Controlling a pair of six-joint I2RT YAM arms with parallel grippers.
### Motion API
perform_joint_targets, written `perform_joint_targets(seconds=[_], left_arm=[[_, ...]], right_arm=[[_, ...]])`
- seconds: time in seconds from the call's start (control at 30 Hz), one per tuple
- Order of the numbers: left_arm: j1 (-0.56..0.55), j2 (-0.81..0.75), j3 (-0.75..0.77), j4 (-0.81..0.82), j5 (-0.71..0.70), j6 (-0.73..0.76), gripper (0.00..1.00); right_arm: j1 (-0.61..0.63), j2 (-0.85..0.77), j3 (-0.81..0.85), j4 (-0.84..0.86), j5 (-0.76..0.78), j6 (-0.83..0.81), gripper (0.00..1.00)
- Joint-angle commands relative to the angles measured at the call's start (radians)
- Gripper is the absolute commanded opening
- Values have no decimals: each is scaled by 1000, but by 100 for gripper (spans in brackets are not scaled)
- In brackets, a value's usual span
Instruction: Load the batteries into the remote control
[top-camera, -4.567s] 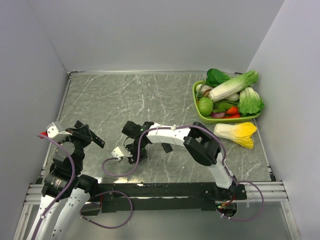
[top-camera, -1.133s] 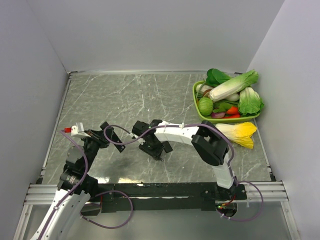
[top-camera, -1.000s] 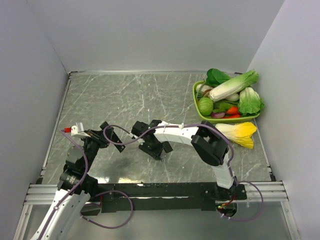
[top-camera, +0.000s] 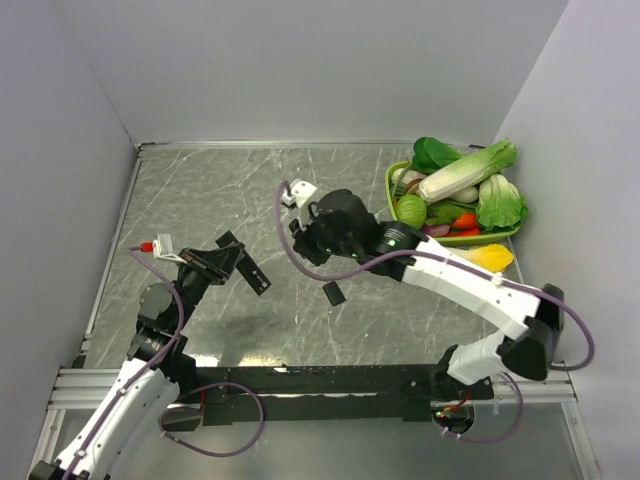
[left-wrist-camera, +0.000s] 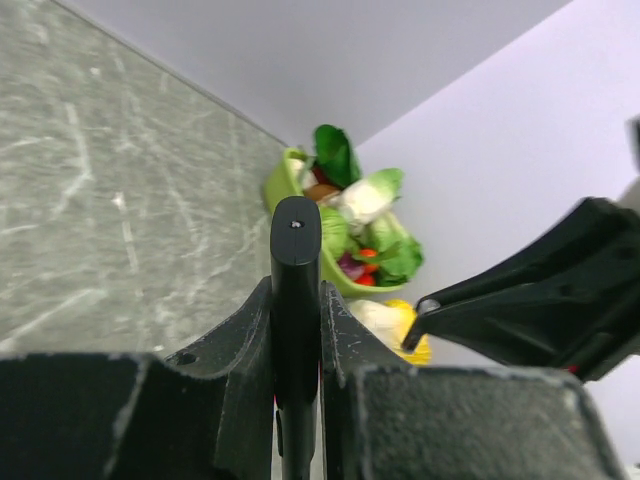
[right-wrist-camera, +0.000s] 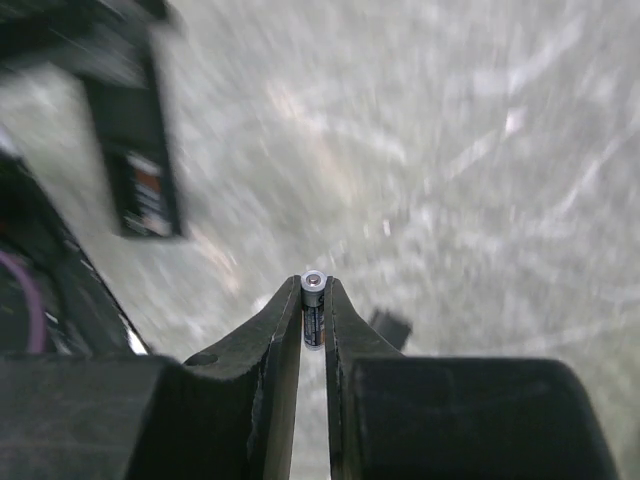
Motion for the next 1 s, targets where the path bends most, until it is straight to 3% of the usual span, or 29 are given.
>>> perform_joint_targets(seconds=[0.0, 0.2, 0.43, 0.97], left_arm=[[-1, 84, 39, 267, 64, -107, 1], [-1, 195, 43, 415, 86, -218, 1], [-1, 276, 66, 527, 115, -255, 2], [-4, 284, 74, 573, 127, -252, 2]], right_arm=[[12, -129, -60, 228, -98, -24, 0], [26, -202, -151, 422, -198, 5, 0], [38, -168, -169, 495, -269, 40, 0], [57, -56, -151, 526, -293, 57, 0]])
